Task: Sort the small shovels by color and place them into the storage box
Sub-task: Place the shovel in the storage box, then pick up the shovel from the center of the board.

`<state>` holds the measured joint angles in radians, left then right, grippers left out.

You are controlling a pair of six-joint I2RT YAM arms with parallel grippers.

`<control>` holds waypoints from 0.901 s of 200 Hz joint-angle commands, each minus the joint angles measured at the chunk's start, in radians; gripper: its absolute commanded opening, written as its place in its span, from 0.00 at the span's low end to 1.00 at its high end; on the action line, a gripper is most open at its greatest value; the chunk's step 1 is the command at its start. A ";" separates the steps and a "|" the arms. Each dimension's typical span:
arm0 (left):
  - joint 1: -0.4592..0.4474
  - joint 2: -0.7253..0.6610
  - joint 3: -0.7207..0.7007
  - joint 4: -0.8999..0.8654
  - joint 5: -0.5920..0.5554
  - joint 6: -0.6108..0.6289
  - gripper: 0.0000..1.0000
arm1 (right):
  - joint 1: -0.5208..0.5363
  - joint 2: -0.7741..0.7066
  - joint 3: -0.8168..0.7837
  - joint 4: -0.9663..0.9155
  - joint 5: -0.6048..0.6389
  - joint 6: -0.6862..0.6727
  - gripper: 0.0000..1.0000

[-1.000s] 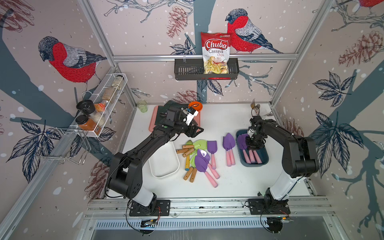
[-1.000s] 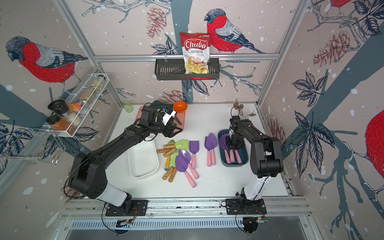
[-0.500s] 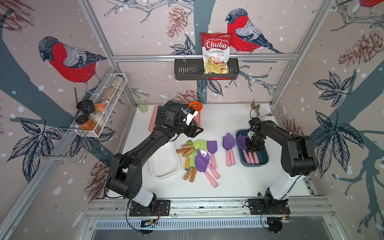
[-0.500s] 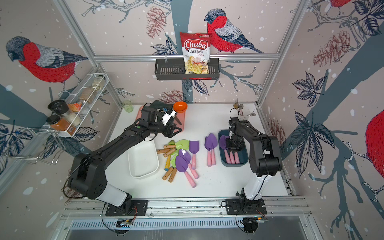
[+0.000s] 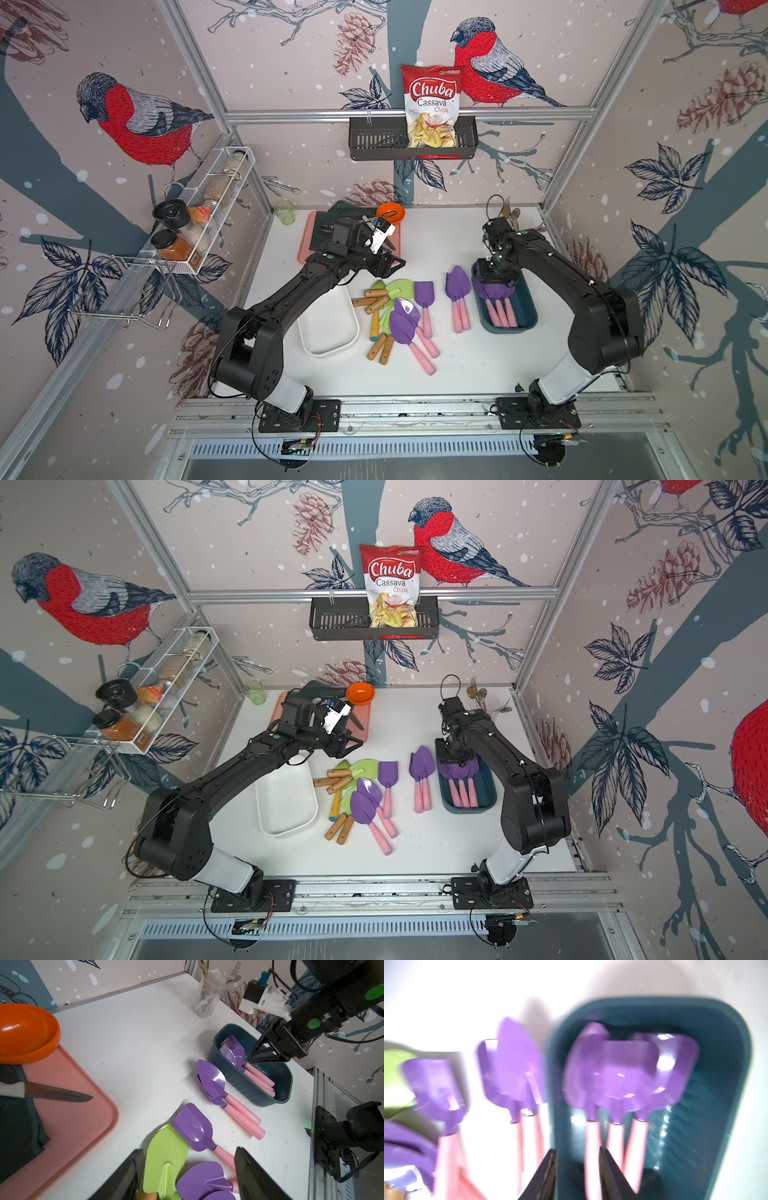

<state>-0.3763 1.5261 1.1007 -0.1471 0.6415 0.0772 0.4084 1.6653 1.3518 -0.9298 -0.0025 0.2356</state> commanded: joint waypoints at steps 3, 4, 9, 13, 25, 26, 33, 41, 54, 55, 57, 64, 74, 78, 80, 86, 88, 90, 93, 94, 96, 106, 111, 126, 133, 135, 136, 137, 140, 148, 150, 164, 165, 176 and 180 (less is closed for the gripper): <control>0.018 -0.020 -0.025 0.001 -0.037 0.006 0.72 | 0.121 0.041 0.037 -0.004 -0.007 0.134 0.39; 0.019 -0.021 -0.027 0.001 -0.038 0.006 0.72 | 0.128 0.043 0.038 -0.002 -0.009 0.139 0.39; 0.025 -0.027 -0.035 0.002 -0.042 0.006 0.72 | 0.154 0.054 0.039 0.010 -0.023 0.162 0.38; 0.031 -0.031 -0.041 0.003 -0.046 0.004 0.73 | 0.177 0.066 0.040 0.022 -0.036 0.183 0.39; 0.048 -0.044 -0.060 0.006 -0.047 0.006 0.72 | 0.231 0.100 0.038 0.059 -0.079 0.233 0.39; 0.050 -0.045 -0.061 0.006 -0.047 0.007 0.72 | 0.235 0.103 0.038 0.063 -0.081 0.237 0.39; 0.062 -0.051 -0.070 0.006 -0.047 0.008 0.72 | 0.259 0.123 0.038 0.081 -0.095 0.272 0.39; 0.071 -0.059 -0.081 0.007 -0.046 0.012 0.72 | 0.279 0.146 0.034 0.106 -0.120 0.307 0.39; 0.084 -0.070 -0.094 0.010 -0.051 0.016 0.73 | 0.302 0.177 0.024 0.153 -0.170 0.356 0.39; 0.085 -0.071 -0.095 0.011 -0.050 0.016 0.73 | 0.303 0.179 0.023 0.157 -0.173 0.358 0.39; 0.086 -0.072 -0.097 0.012 -0.051 0.016 0.72 | 0.305 0.184 0.022 0.164 -0.177 0.364 0.39; 0.090 -0.076 -0.098 0.013 -0.050 0.016 0.72 | 0.316 0.198 0.020 0.181 -0.187 0.375 0.39; 0.093 -0.080 -0.098 0.015 -0.050 0.016 0.72 | 0.323 0.215 0.024 0.194 -0.196 0.390 0.39; 0.095 -0.082 -0.098 0.016 -0.049 0.016 0.72 | 0.325 0.222 0.026 0.199 -0.200 0.393 0.39; 0.095 -0.082 -0.098 0.016 -0.049 0.015 0.73 | 0.325 0.225 0.026 0.200 -0.203 0.394 0.40; 0.097 -0.084 -0.098 0.018 -0.048 0.014 0.72 | 0.326 0.233 0.026 0.204 -0.210 0.398 0.40; 0.096 -0.085 -0.098 0.018 -0.048 0.013 0.72 | 0.326 0.235 0.025 0.205 -0.212 0.398 0.40; 0.097 -0.086 -0.098 0.019 -0.046 0.013 0.73 | 0.328 0.237 0.024 0.204 -0.213 0.398 0.40; 0.098 -0.086 -0.098 0.020 -0.045 0.012 0.72 | 0.328 0.241 0.023 0.204 -0.213 0.397 0.40; 0.098 -0.086 -0.098 0.020 -0.046 0.012 0.72 | 0.328 0.242 0.023 0.204 -0.213 0.397 0.40; 0.097 -0.086 -0.098 0.021 -0.045 0.012 0.72 | 0.328 0.244 0.022 0.203 -0.212 0.395 0.40; 0.099 -0.088 -0.120 0.023 -0.042 0.010 0.72 | 0.328 0.253 0.013 0.198 -0.211 0.390 0.40; 0.101 -0.089 -0.121 0.023 -0.041 0.009 0.73 | 0.328 0.256 0.008 0.197 -0.212 0.387 0.40; 0.102 -0.089 -0.124 0.026 -0.037 0.004 0.72 | 0.328 0.264 -0.007 0.205 -0.233 0.377 0.40; 0.102 -0.089 -0.124 0.029 -0.035 0.003 0.72 | 0.328 0.268 -0.015 0.209 -0.242 0.375 0.40; 0.102 -0.089 -0.124 0.028 -0.034 0.002 0.72 | 0.328 0.270 -0.016 0.210 -0.243 0.376 0.40; 0.103 -0.089 -0.124 0.028 -0.034 0.001 0.72 | 0.328 0.270 -0.017 0.210 -0.244 0.375 0.40; 0.103 -0.089 -0.124 0.029 -0.034 0.001 0.72 | 0.328 0.271 -0.018 0.210 -0.244 0.375 0.40; 0.102 -0.088 -0.125 0.030 -0.034 0.000 0.72 | 0.327 0.273 -0.021 0.210 -0.247 0.376 0.40; 0.103 -0.087 -0.124 0.032 -0.032 -0.002 0.72 | 0.328 0.279 -0.025 0.208 -0.249 0.374 0.40; 0.104 -0.087 -0.124 0.032 -0.032 -0.002 0.73 | 0.328 0.282 -0.025 0.206 -0.248 0.375 0.40; 0.103 -0.086 -0.124 0.032 -0.032 -0.004 0.72 | 0.329 0.294 -0.025 0.187 -0.231 0.371 0.39; 0.103 -0.086 -0.124 0.033 -0.032 -0.004 0.73 | 0.329 0.295 -0.025 0.186 -0.230 0.371 0.39; 0.104 -0.084 -0.124 0.033 -0.031 -0.005 0.73 | 0.329 0.298 -0.026 0.177 -0.222 0.367 0.38; 0.103 -0.083 -0.123 0.034 -0.031 -0.006 0.72 | 0.329 0.300 -0.027 0.177 -0.221 0.368 0.38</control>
<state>-0.2752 1.4425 0.9783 -0.1371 0.6003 0.0772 0.7353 1.9556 1.3273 -0.7334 -0.2314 0.6037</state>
